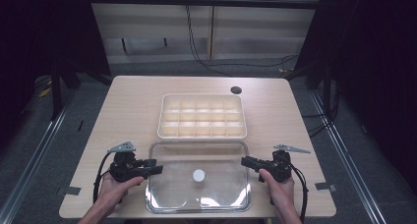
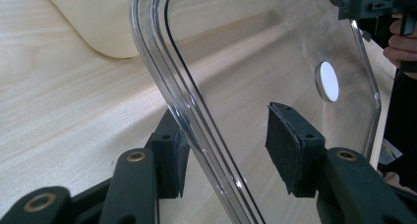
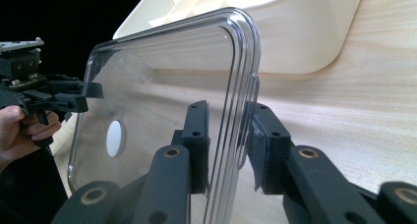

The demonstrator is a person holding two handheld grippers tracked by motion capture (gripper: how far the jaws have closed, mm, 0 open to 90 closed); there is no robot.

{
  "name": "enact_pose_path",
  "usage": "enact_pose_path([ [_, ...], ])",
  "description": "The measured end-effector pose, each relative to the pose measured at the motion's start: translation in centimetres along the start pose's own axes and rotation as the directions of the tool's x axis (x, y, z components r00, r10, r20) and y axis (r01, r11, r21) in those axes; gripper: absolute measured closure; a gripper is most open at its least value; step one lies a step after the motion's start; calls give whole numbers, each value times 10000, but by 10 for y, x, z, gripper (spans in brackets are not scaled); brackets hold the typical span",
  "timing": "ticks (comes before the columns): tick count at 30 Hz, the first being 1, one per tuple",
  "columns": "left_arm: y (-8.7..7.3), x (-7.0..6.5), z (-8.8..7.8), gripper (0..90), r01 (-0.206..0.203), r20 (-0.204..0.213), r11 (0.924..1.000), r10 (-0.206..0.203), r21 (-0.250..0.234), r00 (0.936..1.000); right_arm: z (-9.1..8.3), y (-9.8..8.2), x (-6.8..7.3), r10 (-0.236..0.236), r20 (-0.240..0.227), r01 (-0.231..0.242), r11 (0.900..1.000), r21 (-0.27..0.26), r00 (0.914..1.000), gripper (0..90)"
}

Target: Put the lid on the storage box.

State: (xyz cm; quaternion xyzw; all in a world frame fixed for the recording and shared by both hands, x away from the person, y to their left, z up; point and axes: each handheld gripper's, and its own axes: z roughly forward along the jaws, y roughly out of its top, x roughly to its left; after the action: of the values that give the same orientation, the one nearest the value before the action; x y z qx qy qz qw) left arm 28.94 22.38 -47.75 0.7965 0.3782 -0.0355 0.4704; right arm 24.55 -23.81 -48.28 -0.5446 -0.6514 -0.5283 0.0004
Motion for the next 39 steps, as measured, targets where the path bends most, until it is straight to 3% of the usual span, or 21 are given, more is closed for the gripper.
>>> enact_pose_path([
  [19, 9, -5, -14, 583, -172, 2, 9983, 172, -562, 9999, -3, 10, 14, -145, 149, 151, 9992, -366, 9998, 717],
  [29, 18, -10, -20, 644, -268, 298, 9959, 295, -865, 9991, -13, 18, 22, -661, 379, 683, 9958, -611, 9971, 720],
  [39, 29, -13, -26, 674, -438, -27, 9925, 438, -1137, 9990, -15, 28, 28, -836, 468, 870, 9933, -758, 9954, 723],
])
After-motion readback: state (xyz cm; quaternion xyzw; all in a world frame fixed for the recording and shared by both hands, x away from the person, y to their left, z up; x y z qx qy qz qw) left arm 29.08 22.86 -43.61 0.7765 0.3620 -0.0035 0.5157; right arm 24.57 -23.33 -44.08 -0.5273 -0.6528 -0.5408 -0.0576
